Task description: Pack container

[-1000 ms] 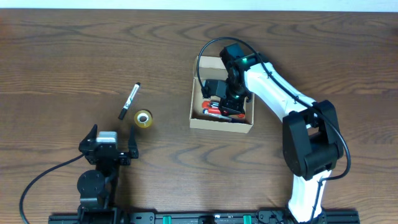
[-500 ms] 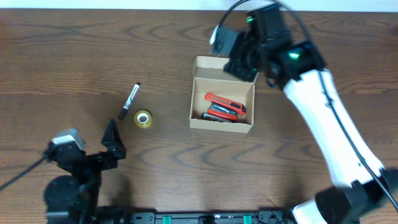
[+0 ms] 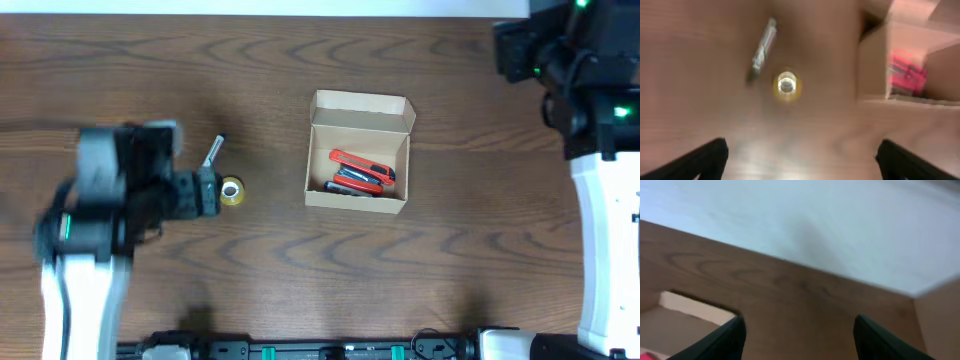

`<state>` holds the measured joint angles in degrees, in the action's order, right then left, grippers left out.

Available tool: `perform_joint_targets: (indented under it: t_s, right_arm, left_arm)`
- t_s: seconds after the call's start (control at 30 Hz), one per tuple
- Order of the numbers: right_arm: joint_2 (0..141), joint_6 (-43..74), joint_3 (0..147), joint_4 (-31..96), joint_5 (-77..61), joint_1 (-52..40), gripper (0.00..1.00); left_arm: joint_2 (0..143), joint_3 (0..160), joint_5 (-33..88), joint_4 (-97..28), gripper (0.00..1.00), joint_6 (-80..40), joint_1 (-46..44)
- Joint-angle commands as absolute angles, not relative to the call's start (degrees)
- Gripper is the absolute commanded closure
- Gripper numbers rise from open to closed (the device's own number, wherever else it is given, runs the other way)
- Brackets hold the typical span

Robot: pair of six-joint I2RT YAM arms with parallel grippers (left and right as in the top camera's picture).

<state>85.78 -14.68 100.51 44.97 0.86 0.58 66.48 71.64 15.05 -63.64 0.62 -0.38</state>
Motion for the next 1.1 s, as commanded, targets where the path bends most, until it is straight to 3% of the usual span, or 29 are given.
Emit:
perform_joint_targets:
  t_s: [0.0,0.37,0.57,1.07]
  right_arm:
    - [85.5,-10.8,100.9,47.0,0.4,1.9,0.32]
    - [87.0,-10.8,100.7,53.3,0.4,2.0,0.32]
    - [87.8,-10.8,100.6,56.2,0.4,2.0,0.36]
    - [87.8,-10.7,100.6,60.4,-0.4,1.8,0.39]
  left_arm:
    - [78.6,81.9,14.3,-70.5,0.05,4.0,0.0]
    - [100.2,96.4,13.9,-73.7,0.05,14.9,0.0]
    - [104.9,96.4,-1.8,-72.9,0.05,13.9,0.0]
    - [117.0,96.4,1.3,-62.9,0.02,16.4,-0.1]
